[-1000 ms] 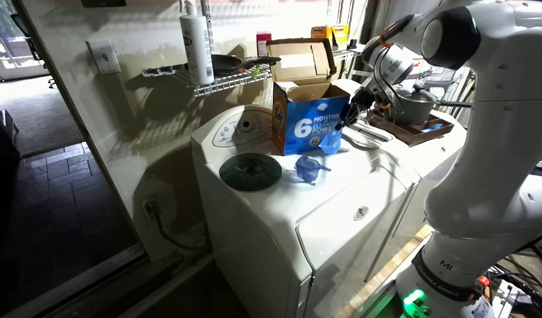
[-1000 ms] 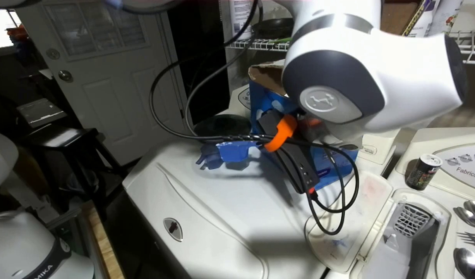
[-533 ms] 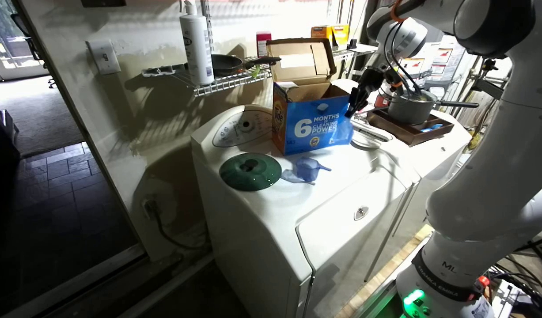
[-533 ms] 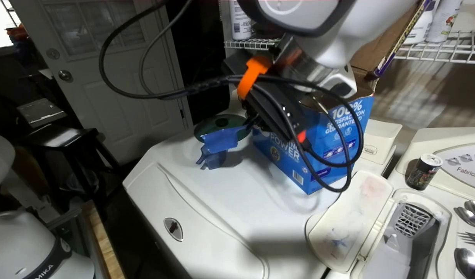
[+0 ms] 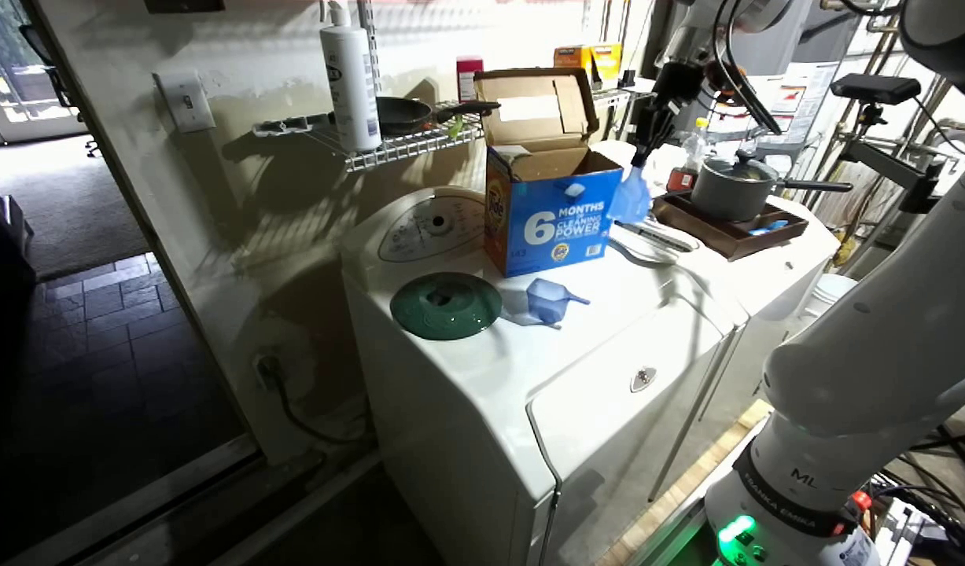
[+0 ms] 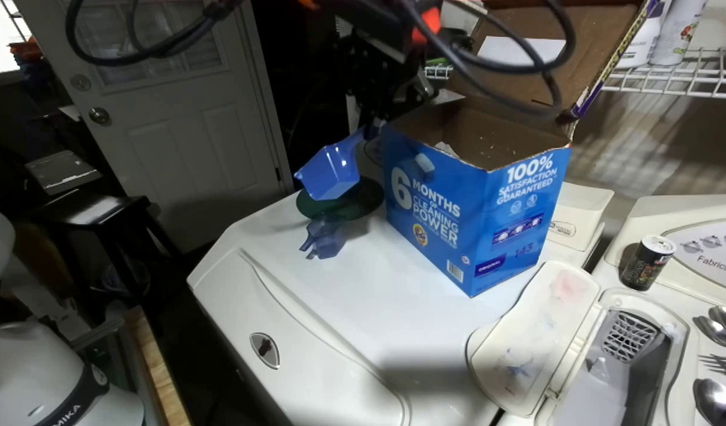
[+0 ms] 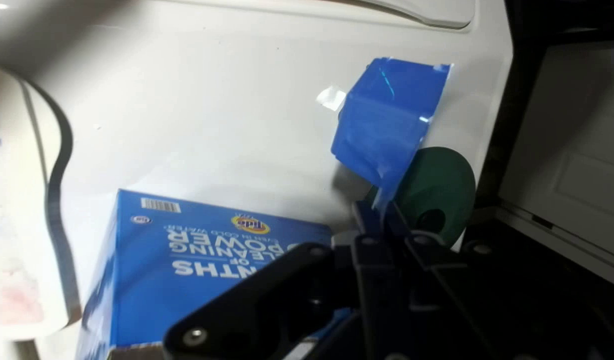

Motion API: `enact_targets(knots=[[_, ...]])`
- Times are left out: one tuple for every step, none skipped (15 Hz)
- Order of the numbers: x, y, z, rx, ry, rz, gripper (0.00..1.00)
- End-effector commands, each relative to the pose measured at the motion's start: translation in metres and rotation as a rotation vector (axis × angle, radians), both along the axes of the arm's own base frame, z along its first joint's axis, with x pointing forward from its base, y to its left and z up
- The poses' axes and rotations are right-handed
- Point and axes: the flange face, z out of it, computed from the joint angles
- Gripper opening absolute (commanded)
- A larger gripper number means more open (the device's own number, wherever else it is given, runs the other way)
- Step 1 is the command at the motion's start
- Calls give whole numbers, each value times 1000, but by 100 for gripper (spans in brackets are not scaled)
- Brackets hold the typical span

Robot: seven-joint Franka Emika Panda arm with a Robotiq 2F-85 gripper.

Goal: Pick up the object and place it in the box

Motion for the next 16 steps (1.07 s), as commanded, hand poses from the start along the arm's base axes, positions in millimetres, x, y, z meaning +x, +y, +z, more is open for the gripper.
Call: enact_targets(knots=[[-4,19,50,-162,-97,3,2],[-2,23,63,-210,-129,6,2],[0,23,75,-254,-171,5,2],[4,24,86,-299,-206,3,2],[8,22,96,-345,-243,-5,2],[13,20,104,-389,-280,-14,2],[20,16,110,-429,-312,-24,2],[27,13,114,-470,-340,-33,2],[33,9,116,-502,-364,-42,2],[40,5,117,-526,-384,-55,2],[46,1,116,-540,-399,-64,2],[52,-2,116,-550,-414,-72,2],[59,-4,114,-548,-424,-76,2],[64,-5,112,-535,-431,-77,2],[68,-4,112,-503,-431,-69,2],[53,-3,107,-521,-419,-59,6]])
